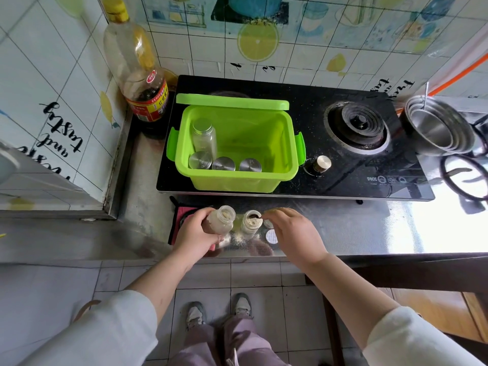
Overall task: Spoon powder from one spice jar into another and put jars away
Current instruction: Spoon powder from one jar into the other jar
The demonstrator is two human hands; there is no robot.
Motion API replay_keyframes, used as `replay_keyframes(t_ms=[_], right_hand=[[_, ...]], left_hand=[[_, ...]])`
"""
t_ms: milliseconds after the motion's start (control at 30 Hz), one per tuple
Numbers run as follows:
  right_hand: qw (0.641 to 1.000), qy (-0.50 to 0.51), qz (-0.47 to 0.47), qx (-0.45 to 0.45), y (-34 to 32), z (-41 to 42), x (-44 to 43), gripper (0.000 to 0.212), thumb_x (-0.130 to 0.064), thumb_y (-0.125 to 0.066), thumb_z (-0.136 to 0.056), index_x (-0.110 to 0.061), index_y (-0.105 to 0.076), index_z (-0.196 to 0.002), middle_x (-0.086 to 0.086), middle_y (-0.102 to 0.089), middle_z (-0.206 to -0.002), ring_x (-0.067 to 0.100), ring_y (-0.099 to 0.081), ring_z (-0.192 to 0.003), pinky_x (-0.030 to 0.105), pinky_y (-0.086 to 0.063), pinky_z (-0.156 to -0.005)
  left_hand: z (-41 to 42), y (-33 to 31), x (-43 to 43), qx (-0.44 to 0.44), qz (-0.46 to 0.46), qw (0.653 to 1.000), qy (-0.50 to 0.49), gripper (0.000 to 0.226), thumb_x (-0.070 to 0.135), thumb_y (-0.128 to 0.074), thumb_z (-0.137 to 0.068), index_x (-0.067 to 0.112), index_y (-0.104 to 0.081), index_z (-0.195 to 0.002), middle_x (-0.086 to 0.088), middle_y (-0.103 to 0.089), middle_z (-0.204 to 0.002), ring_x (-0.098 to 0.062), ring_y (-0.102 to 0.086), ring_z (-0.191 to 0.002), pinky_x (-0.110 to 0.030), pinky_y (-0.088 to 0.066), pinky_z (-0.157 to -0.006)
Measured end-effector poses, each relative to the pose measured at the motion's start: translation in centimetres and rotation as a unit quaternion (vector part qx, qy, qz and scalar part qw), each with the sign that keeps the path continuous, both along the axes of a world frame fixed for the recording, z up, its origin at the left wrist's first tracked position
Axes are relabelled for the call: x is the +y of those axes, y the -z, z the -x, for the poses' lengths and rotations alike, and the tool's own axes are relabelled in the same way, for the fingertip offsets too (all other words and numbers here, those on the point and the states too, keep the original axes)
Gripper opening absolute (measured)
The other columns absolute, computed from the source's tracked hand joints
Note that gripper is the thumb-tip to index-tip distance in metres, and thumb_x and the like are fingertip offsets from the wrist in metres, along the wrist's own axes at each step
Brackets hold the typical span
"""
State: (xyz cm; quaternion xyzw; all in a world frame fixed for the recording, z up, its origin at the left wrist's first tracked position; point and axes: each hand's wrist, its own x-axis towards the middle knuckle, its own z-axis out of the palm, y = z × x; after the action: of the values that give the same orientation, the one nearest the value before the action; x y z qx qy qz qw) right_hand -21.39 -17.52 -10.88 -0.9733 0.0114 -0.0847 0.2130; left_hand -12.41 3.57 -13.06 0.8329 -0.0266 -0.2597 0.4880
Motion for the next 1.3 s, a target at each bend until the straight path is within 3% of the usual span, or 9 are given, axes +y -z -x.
replay_keyframes(t_ms=[167,333,467,600,733,933,1033,1167,1300], right_hand=[[0.992,0.080,-0.088,-0.037,-0.8,0.3,-0.1,0.020,-0.003,-0.061,-0.089,-0.015,-0.070,-0.101,-0.002,-0.072,-0.095,0.018,-0.067,-0.084,0.030,-0.055,-0.069],[0.938,0.216,-0.260,-0.074,-1.9,0.5,-0.2,0.019,-0.005,-0.059,-0.091,-0.020,-0.069,-0.096,-0.008,-0.070,-0.081,0.009,-0.065,-0.071,0.029,-0.054,-0.067],[0.909,0.210,-0.348,-0.088,-3.4,0.3,0.6,0.022,-0.001,-0.058,-0.091,-0.020,-0.069,-0.095,-0.008,-0.069,-0.079,0.007,-0.068,-0.077,0.028,-0.056,-0.072],[0.936,0.145,-0.310,-0.078,-3.2,0.0,1.3,0.021,-0.003,-0.060,-0.090,-0.022,-0.069,-0.096,-0.012,-0.069,-0.083,0.007,-0.067,-0.078,0.026,-0.055,-0.072],[0.977,0.046,-0.186,-0.096,-2.8,-0.3,1.8,0.016,-0.008,-0.059,-0.089,-0.014,-0.071,-0.098,-0.007,-0.071,-0.090,-0.002,-0.061,-0.082,0.008,-0.046,-0.075],[0.994,-0.025,-0.068,-0.079,-2.2,-0.9,2.6,0.021,-0.012,-0.054,-0.088,-0.018,-0.073,-0.096,-0.007,-0.073,-0.090,0.016,-0.069,-0.085,0.029,-0.056,-0.069],[0.993,0.030,-0.115,-0.016,-2.2,-1.3,2.9,0.015,-0.015,-0.058,-0.091,-0.019,-0.071,-0.097,-0.008,-0.073,-0.089,0.014,-0.067,-0.083,0.029,-0.054,-0.069],[0.963,0.121,-0.231,0.072,-2.4,-1.7,2.9,0.015,-0.007,-0.061,-0.089,-0.017,-0.071,-0.092,-0.020,-0.063,-0.072,-0.009,-0.058,-0.066,0.007,-0.040,-0.062],[0.910,0.184,-0.357,0.109,-2.0,-2.2,3.0,0.027,-0.003,-0.057,-0.089,-0.027,-0.065,-0.079,-0.005,-0.070,-0.073,0.000,-0.058,-0.053,0.022,-0.050,-0.062]], left_hand=[[-0.1,0.3,-0.1,-0.002,-0.004,1.000,0.002,0.060,0.002,-0.083,-0.064,0.029,-0.060,-0.112,0.010,-0.063,-0.109,-0.013,-0.059,-0.101,-0.029,-0.051,-0.085],[-0.2,0.2,-0.2,-0.012,-0.008,1.000,0.013,0.061,0.002,-0.083,-0.064,0.027,-0.061,-0.115,0.010,-0.061,-0.110,-0.013,-0.057,-0.103,-0.026,-0.045,-0.085],[-0.1,0.1,-0.4,-0.013,-0.014,1.000,0.018,0.061,0.001,-0.084,-0.062,0.025,-0.062,-0.114,0.012,-0.061,-0.104,-0.013,-0.059,-0.101,-0.026,-0.047,-0.084],[0.0,-0.2,-0.6,-0.013,-0.013,1.000,0.025,0.061,0.004,-0.084,-0.061,0.029,-0.061,-0.112,0.014,-0.060,-0.106,-0.012,-0.060,-0.100,-0.020,-0.048,-0.072],[0.0,-0.5,-0.7,0.007,0.014,0.999,0.030,0.062,0.007,-0.084,-0.059,0.036,-0.063,-0.109,0.010,-0.061,-0.109,-0.017,-0.060,-0.099,-0.040,-0.061,-0.057],[-0.3,-0.6,-0.7,-0.042,-0.014,0.996,0.077,0.064,0.014,-0.087,-0.059,0.035,-0.061,-0.114,0.013,-0.061,-0.114,-0.011,-0.057,-0.107,-0.038,-0.048,-0.096],[-0.4,-0.5,-0.7,-0.051,-0.018,0.996,0.075,0.066,0.010,-0.088,-0.058,0.032,-0.063,-0.115,0.012,-0.061,-0.114,-0.012,-0.057,-0.107,-0.038,-0.047,-0.097],[-0.3,-0.5,-0.6,-0.058,-0.015,0.995,0.081,0.065,0.007,-0.087,-0.059,0.031,-0.063,-0.115,0.013,-0.062,-0.113,-0.012,-0.057,-0.104,-0.037,-0.048,-0.095],[-0.3,-0.6,-0.6,-0.059,-0.012,0.995,0.083,0.064,0.005,-0.085,-0.062,0.031,-0.063,-0.116,0.015,-0.061,-0.109,-0.012,-0.057,-0.102,-0.038,-0.051,-0.092]])
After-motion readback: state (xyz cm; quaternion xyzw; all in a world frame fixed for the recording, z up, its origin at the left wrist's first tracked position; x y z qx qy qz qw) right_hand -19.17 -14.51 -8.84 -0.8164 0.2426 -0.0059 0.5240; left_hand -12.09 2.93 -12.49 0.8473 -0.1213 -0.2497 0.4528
